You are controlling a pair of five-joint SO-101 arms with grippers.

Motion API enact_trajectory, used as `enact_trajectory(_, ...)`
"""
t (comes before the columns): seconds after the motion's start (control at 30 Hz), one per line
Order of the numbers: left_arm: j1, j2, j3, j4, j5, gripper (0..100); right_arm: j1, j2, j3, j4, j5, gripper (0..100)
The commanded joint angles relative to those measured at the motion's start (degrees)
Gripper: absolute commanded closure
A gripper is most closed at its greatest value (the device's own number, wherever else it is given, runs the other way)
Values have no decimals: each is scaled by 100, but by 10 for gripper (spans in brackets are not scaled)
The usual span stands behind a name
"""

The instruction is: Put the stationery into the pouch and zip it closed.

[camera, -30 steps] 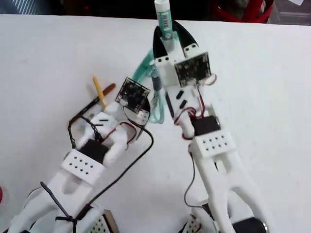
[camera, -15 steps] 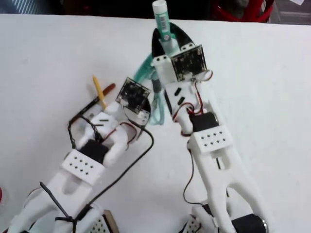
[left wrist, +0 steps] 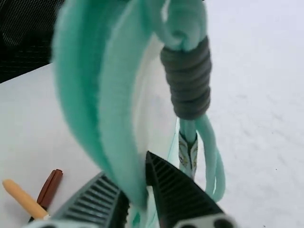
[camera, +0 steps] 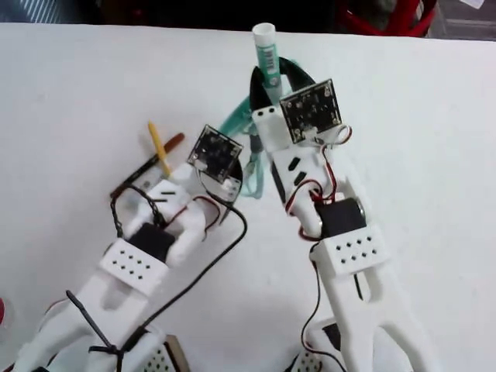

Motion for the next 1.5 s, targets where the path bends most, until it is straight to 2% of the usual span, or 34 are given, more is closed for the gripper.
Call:
enact_trajectory(0.0, -119, 31, 26, -79, 35, 973, 57, -198, -62, 31, -26, 875)
enact_trajectory(0.53, -119, 31, 26, -79, 35, 973, 145, -215, -132, 22, -18, 886)
enact_trajectory(0.83, -110, 31, 26, -79, 35, 973, 136, -145, -1029, 910, -26, 891)
enact_trajectory(1.0, -119, 31, 26, -79, 35, 973, 136, 110, -1222, 1068, 18, 974)
enact_trajectory(1.1, -119, 31, 26, -79, 35, 973, 163, 585, -1714, 1560, 18, 974)
enact_trajectory(1.33, -110, 31, 26, -79, 35, 973, 180, 1763, -3798, 3582, -18, 980)
enact_trajectory(1.47, -110, 31, 26, -79, 35, 973, 189, 2229, -4835, 4400, -18, 980)
